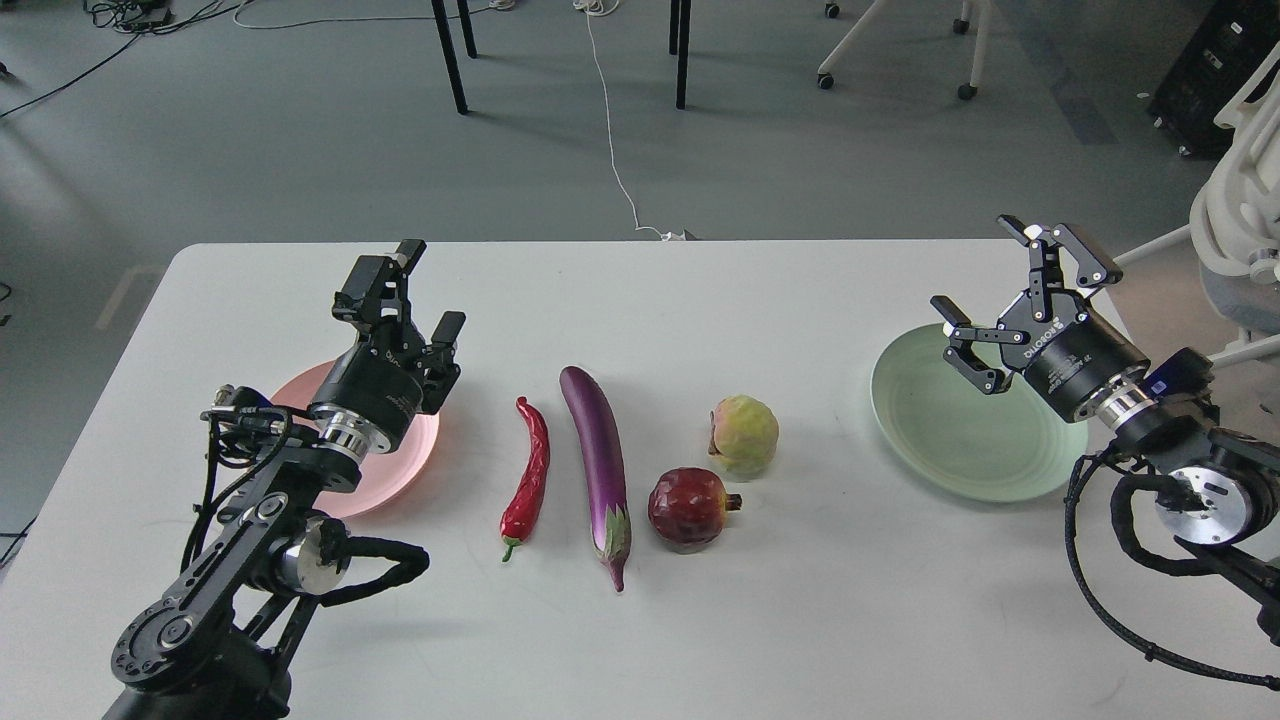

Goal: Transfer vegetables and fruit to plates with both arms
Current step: 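Raise the right gripper and move it toward the green-yellow fruit, then lower the right gripper onto the green-yellow fruit and grasp it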

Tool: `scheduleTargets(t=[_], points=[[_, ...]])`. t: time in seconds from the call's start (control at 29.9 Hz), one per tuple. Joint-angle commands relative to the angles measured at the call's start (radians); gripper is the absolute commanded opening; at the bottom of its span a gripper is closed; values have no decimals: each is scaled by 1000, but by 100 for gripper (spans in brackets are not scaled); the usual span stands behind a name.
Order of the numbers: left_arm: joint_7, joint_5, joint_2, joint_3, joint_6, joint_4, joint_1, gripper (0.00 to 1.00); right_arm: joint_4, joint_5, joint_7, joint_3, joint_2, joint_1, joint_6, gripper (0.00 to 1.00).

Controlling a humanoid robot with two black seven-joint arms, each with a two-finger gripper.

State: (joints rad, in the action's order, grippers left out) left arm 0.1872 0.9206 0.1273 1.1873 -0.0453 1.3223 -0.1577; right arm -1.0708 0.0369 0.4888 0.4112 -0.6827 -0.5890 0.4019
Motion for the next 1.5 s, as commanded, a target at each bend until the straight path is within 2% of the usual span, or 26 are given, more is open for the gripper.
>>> scheduleTargets(t=[0.0, 0.27, 0.47, 0.7, 0.87, 0.97, 1.27, 1.47], points=[[-3, 3, 0, -5, -1, 2, 0, 99, 0, 0, 0, 1, 0, 0, 0, 99], [2, -20, 2, 6, -5, 3, 3, 99, -5, -50, 0, -8, -8, -50, 9, 99], [2, -28, 9, -3, -1, 17, 3, 99, -86, -455, 0, -69, -115, -270, 18, 99], [2, -28, 9, -5, 1, 17, 3, 99, -130, -883, 0, -527, -107, -727, 52, 99], [2, -28, 5, -5, 5, 17, 3, 99, -126, -1187, 0, -754, 47, -929, 38, 99], [2, -28, 2, -5, 5, 17, 3, 99, -112, -1291, 0, -874, 138, -1003, 25, 98], [2, -26, 8, -5, 5, 17, 4, 99, 34, -1329, 0, -1089, 373, -1009, -144, 98], [0, -26, 11, -5, 7, 25, 4, 99, 61, -1325, 0, -1101, 403, -988, -161, 98]])
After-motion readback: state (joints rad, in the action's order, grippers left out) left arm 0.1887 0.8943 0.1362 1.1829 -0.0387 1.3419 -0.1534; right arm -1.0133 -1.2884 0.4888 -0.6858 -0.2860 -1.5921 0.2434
